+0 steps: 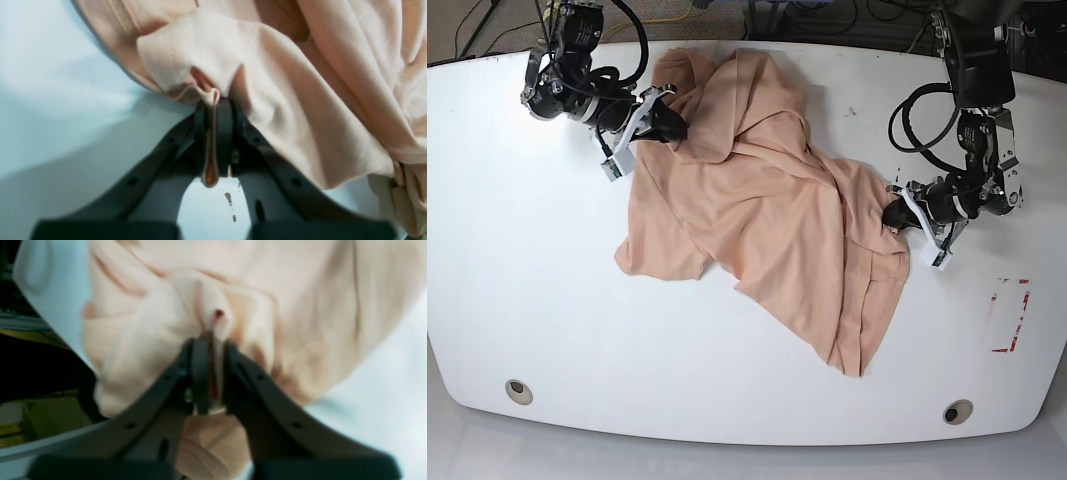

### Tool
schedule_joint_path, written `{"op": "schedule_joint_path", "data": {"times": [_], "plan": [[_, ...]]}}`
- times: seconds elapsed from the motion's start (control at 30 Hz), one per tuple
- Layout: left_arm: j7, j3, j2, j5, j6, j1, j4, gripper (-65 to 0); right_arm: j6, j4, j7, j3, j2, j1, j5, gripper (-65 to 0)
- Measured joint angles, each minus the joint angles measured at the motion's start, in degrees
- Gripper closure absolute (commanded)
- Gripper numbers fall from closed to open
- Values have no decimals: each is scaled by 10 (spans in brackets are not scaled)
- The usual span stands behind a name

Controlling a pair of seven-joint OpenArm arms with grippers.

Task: Layout the t-shirt on the table in an organized manner, then fold the t-shirt properly
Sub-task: 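Hold the shirt with both grippers and stretch the ends apart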

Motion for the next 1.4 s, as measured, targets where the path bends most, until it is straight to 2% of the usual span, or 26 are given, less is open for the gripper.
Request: {"op": "schedule_joint_path", "data": {"times": [0.2,0.43,0.9,1.2,1.4], "plan": [[7,-32,1,5,0,2,0,-13,0,1,4,3,4,2,3,0],[7,-39,1,5,0,2,0,0,0,54,0,6,5,-1,3,0],[14,-130,3,5,1,3,23,0,3,87,-2,54,19,21,3,0],[82,-184,9,3,0,5,110,0,3,85,-8,57,42,60,2,0],[123,-210,0,6,0,-1,178,0,3,61,2,62,67,120,12,0]]}}
